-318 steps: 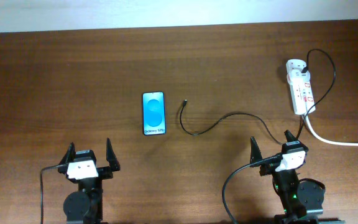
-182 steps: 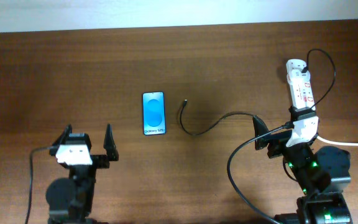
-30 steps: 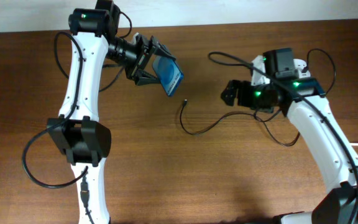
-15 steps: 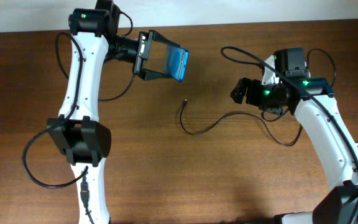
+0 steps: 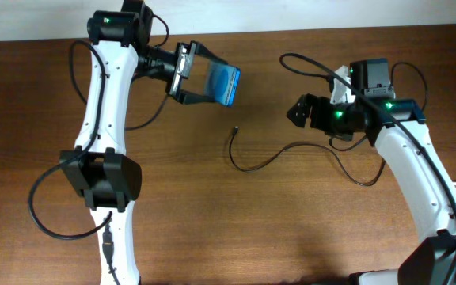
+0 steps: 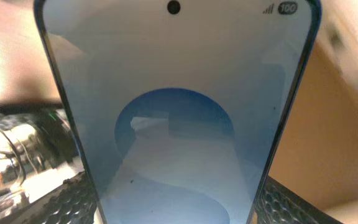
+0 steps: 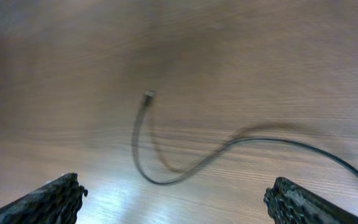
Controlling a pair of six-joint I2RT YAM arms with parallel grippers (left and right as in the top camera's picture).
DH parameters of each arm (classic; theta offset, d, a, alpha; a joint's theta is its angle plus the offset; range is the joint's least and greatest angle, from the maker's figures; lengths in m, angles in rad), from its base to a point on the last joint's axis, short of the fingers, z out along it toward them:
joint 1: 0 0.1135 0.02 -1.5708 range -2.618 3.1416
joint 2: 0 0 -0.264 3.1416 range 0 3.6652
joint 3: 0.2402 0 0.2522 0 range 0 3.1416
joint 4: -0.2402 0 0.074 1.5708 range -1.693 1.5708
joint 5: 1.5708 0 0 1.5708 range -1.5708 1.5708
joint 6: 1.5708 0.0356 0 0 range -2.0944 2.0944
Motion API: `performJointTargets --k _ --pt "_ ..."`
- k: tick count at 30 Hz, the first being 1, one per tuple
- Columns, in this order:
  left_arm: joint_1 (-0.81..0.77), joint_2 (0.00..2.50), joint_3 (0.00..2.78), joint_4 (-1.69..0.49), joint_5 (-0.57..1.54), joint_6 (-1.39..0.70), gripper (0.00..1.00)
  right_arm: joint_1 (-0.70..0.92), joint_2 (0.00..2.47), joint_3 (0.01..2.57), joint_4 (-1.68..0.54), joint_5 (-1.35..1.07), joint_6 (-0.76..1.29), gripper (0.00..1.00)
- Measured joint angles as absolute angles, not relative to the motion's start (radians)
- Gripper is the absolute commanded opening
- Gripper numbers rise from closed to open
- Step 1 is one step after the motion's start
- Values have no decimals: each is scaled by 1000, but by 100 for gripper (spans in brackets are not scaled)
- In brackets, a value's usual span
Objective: Plug charger to phone and switch on socket
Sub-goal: 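Carry the phone with the left gripper toward the right gripper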
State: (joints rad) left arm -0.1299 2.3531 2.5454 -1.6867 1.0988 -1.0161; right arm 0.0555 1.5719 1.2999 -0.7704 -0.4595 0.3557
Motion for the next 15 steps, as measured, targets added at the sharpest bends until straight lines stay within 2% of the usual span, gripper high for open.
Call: performJointTargets --k 2,5,10,15 --pt "-130 2353 2545 -1686 898 -1102 0 56 1572 1300 -742 -512 392 99" --pt "-130 2353 2545 -1687 738 -1183 0 57 1572 1300 -688 -565 449 99" --pt "-133 2353 2545 -1687 626 -1256 0 119 1575 1300 -577 -615 510 99" --pt "-142 2353 2545 -1686 593 -1279 0 236 1575 1300 -475 -614 581 89"
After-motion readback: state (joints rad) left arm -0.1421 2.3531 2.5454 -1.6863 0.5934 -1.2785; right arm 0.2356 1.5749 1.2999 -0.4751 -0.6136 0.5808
